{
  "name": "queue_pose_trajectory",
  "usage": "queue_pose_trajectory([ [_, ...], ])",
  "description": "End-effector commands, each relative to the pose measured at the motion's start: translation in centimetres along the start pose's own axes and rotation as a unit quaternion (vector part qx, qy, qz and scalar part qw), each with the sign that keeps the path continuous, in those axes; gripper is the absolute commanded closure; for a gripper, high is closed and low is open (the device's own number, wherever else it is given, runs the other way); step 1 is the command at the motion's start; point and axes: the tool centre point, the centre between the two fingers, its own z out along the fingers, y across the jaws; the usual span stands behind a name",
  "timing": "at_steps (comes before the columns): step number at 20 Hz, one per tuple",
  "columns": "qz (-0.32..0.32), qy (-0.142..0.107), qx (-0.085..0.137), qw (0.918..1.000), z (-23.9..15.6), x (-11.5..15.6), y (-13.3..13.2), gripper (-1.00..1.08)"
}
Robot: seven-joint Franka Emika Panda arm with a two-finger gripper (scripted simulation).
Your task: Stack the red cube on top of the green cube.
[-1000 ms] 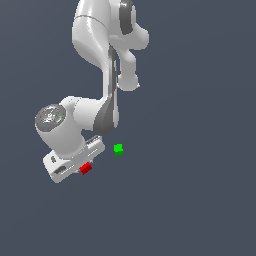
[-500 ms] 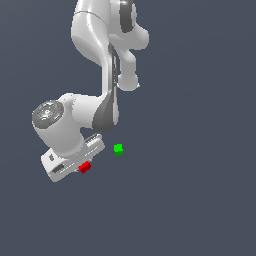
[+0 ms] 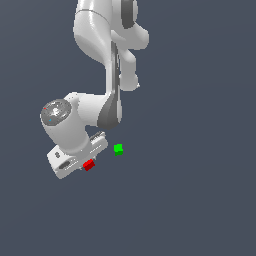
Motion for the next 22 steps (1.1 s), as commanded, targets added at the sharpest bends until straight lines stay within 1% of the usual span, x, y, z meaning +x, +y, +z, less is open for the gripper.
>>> queue_pose_trajectory([
  [1, 0.000, 0.000, 0.000, 1.0000, 0.2, 0.0, -0.8, 1.08],
  [6, 0.000, 0.000, 0.000, 1.0000, 1.0, -0.2, -3.2, 1.08],
  [17, 0.000, 0.000, 0.000, 1.0000, 3.5, -0.6, -10.4, 1.08],
  [22, 0.000, 0.000, 0.000, 1.0000, 4.4, -0.8, -13.1, 1.08],
])
